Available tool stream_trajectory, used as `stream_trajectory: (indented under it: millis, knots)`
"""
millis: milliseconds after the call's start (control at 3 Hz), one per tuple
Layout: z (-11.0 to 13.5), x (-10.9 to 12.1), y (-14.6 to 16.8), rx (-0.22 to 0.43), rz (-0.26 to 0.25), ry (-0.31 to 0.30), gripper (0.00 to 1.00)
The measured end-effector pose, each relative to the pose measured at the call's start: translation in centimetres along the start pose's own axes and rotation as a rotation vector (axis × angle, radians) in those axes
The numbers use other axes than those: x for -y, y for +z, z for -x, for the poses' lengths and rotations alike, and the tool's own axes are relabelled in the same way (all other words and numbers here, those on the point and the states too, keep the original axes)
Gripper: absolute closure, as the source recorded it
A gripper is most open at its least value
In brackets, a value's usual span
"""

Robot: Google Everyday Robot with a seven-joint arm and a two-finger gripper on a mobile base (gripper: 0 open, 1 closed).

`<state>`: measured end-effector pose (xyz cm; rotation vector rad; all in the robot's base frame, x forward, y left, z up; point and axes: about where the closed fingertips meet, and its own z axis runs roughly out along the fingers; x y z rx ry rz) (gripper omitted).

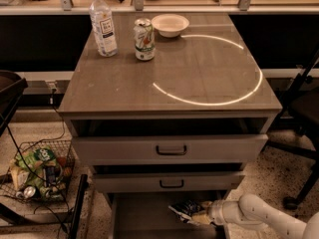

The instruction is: Place blue chip bag into bottom drawer

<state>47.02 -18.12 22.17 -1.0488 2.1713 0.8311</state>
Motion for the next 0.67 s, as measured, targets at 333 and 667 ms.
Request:
stream_trajectory:
  millis: [333,667]
  knots:
    - [0.01,-0.15,0.21,0.000,0.004,0.000,0.04]
    - [0.01,-0.24,0.32,0.001,0.006,0.001,0.00]
